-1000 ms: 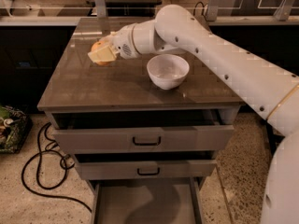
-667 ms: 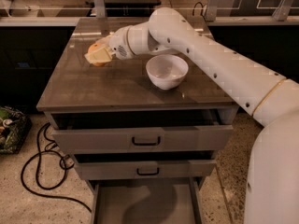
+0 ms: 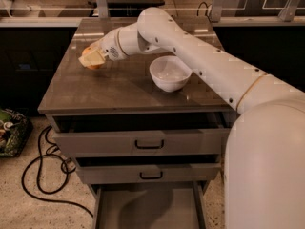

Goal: Pick orange from bottom drawer and place on counter

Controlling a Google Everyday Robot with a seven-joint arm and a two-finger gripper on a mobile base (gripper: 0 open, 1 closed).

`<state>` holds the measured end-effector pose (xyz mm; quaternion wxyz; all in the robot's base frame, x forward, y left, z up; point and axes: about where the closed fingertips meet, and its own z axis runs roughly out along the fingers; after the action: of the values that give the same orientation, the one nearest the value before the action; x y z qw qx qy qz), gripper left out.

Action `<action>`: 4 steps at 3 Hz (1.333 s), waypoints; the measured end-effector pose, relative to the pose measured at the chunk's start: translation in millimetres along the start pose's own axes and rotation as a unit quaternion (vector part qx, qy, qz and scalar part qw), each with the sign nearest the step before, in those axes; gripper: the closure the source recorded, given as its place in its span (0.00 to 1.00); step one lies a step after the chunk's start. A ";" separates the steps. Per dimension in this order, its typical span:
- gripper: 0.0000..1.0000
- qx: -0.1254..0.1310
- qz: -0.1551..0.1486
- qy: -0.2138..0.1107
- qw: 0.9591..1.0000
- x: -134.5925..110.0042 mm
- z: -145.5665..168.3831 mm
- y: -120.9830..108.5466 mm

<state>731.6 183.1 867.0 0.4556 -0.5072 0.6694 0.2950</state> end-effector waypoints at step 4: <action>0.82 -0.022 0.017 -0.002 1.000 15.1 30.5 -3.9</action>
Offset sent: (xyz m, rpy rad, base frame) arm 0.0179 0.0155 -0.0276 0.0259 0.0502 0.0231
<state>743.7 201.8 841.0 0.4407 -0.5048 0.6704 0.3188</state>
